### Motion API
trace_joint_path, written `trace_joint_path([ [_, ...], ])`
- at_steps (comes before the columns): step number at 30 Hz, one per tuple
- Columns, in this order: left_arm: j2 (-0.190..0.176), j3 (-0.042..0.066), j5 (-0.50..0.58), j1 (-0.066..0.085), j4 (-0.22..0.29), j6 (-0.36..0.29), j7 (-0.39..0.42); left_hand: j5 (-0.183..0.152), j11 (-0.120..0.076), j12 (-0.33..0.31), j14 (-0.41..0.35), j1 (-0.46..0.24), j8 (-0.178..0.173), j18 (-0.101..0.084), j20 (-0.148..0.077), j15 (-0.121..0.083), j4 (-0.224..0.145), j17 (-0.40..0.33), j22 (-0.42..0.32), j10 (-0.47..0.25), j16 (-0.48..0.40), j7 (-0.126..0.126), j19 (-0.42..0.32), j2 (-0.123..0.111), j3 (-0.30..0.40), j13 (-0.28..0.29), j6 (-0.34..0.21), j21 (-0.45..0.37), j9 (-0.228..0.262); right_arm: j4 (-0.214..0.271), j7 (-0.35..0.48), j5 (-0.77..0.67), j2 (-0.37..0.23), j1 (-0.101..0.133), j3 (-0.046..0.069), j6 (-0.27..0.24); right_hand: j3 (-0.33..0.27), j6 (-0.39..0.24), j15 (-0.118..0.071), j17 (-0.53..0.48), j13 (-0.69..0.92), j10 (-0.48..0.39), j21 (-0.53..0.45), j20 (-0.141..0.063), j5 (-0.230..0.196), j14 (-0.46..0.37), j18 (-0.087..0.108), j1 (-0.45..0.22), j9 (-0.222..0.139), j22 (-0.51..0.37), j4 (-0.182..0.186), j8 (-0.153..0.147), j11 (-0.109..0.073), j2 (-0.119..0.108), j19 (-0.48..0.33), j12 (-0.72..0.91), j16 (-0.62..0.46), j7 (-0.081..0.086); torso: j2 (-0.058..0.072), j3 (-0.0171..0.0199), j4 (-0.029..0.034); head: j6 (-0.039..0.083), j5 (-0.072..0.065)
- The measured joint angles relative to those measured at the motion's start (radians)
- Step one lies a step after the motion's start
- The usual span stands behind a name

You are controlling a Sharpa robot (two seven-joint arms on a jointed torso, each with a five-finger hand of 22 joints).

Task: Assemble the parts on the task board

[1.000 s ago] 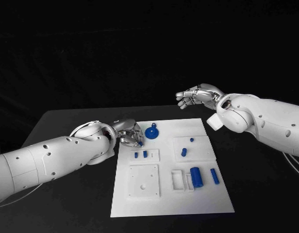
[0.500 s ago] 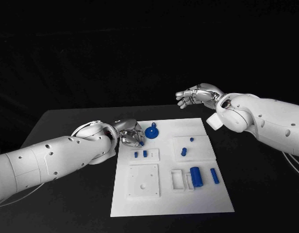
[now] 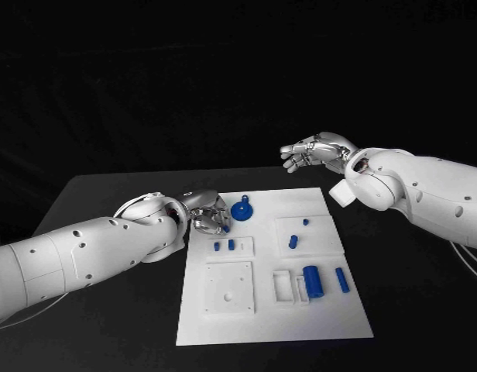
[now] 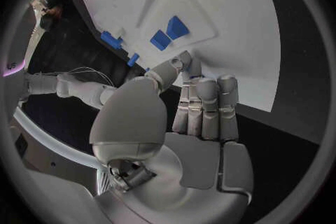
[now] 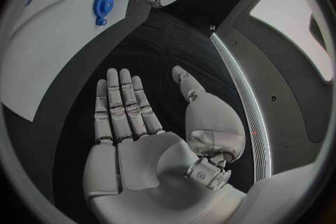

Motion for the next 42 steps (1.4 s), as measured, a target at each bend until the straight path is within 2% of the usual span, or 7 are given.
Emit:
trace_joint_path([
  [7,0.008,-0.011,-0.031,0.0,-0.007,-0.011,0.001,0.0,0.0,0.0,0.0,0.0,-0.003,0.007,0.001,0.0,0.0,-0.001,0.001,0.0,0.0,0.0,-0.001,0.0,0.0,0.001,0.0,0.0,0.001,0.001,0.0,0.0,0.0,0.0,0.0,0.0,0.0,0.0,0.0,0.0,-0.001,0.0,0.0,0.0,0.0,0.0,0.0,0.0,-0.001,0.0,0.0,0.003,0.0,0.0,0.0,0.0,0.0,0.0,0.0,-0.0002,0.0002,-0.001,-0.001],
  [21,0.01,-0.013,-0.07,-0.007,-0.008,-0.028,0.007,0.0,0.0,-0.008,0.0,0.0,0.001,0.007,-0.001,0.0,-0.003,-0.003,0.001,0.0,0.0,-0.002,0.004,0.0,0.003,0.002,0.002,0.0,-0.003,0.002,0.0,0.0,-0.001,0.0,0.0,0.0,0.0,0.0,0.0,0.0,-0.001,0.0,0.0,0.004,0.0,0.0,0.0,0.0,-0.001,0.001,0.0,0.003,0.0,0.0,-0.004,0.0,0.0,0.0,0.0,-0.0001,0.0005,-0.002,-0.003],
  [23,0.01,-0.014,-0.069,-0.007,-0.009,-0.032,0.011,0.003,0.0,-0.014,0.0,0.007,0.001,0.007,-0.001,0.0,-0.003,-0.004,0.001,0.0,0.0,0.002,0.004,-0.008,0.003,0.004,-0.002,0.0,-0.005,0.002,0.0,0.0,-0.001,0.0,0.0,0.0,0.0,0.0,0.0,0.0,-0.001,0.0,0.0,0.004,0.0,0.0,0.0,0.0,-0.001,0.001,0.0,0.003,0.0,0.0,-0.004,0.0,0.0,0.0,0.0,0.0,0.0005,-0.002,-0.003],
  [25,0.009,-0.015,-0.067,-0.008,-0.009,-0.037,0.016,0.004,0.0,-0.019,-0.001,0.023,-0.016,0.007,-0.001,0.001,0.0,-0.005,0.003,0.0,0.0,0.027,0.004,-0.023,0.005,0.007,-0.027,0.0,-0.009,0.002,0.0,0.0,-0.002,0.0,0.0,0.0,0.0,0.0,0.0,0.0,-0.002,0.0,0.0,0.004,0.0,0.0,0.0,0.0,-0.001,0.001,0.0,0.003,0.0,0.0,-0.004,0.0,0.0,0.0,0.0,0.0,0.0006,-0.002,-0.003],
  [28,0.007,-0.018,-0.066,-0.011,-0.012,-0.039,0.02,0.006,0.011,-0.027,-0.012,0.044,-0.04,0.005,-0.001,0.012,-0.001,-0.006,0.005,-0.012,0.0,0.04,-0.004,-0.044,0.009,0.008,-0.072,0.0,-0.02,0.002,0.0,0.0,-0.002,0.0,0.0,0.0,0.0,0.0,0.0,0.001,-0.002,0.0,0.0,0.004,0.0,0.0,0.0,0.0,-0.001,0.001,0.0,0.003,0.0,0.0,-0.004,0.0,0.0,0.0,0.0,-0.0001,0.0005,-0.001,-0.003],
  [31,0.004,-0.019,-0.065,-0.014,-0.014,-0.039,0.023,0.008,0.011,-0.027,-0.013,0.046,-0.043,0.004,-0.001,0.013,-0.001,-0.006,0.005,-0.015,0.0,0.043,-0.008,-0.046,0.009,0.008,-0.081,0.0,-0.024,0.002,0.0,0.0,-0.003,0.0,0.0,0.0,0.0,0.0,0.0,0.001,-0.002,0.0,0.0,0.004,0.0,0.0,0.0,0.0,-0.001,0.001,0.0,0.003,0.0,0.0,-0.004,0.0,0.0,0.0,0.0,-0.0002,0.0006,0.0,-0.003],
  [42,-0.005,-0.018,-0.062,-0.014,-0.017,-0.038,0.033,0.01,0.029,-0.054,-0.031,0.078,-0.077,-0.002,0.004,0.03,0.0,-0.007,0.011,-0.04,0.003,0.047,-0.027,-0.089,0.012,0.008,-0.16,-0.005,-0.043,0.002,-0.001,0.0,-0.008,0.0,0.0,0.0,0.0,0.0,0.0,0.001,-0.002,0.0,0.0,0.004,0.0,0.0,0.0,0.0,-0.002,0.001,0.0,0.003,0.0,0.0,-0.004,0.0,0.0,0.0,0.0,-0.0009,0.0005,0.002,-0.004],
])
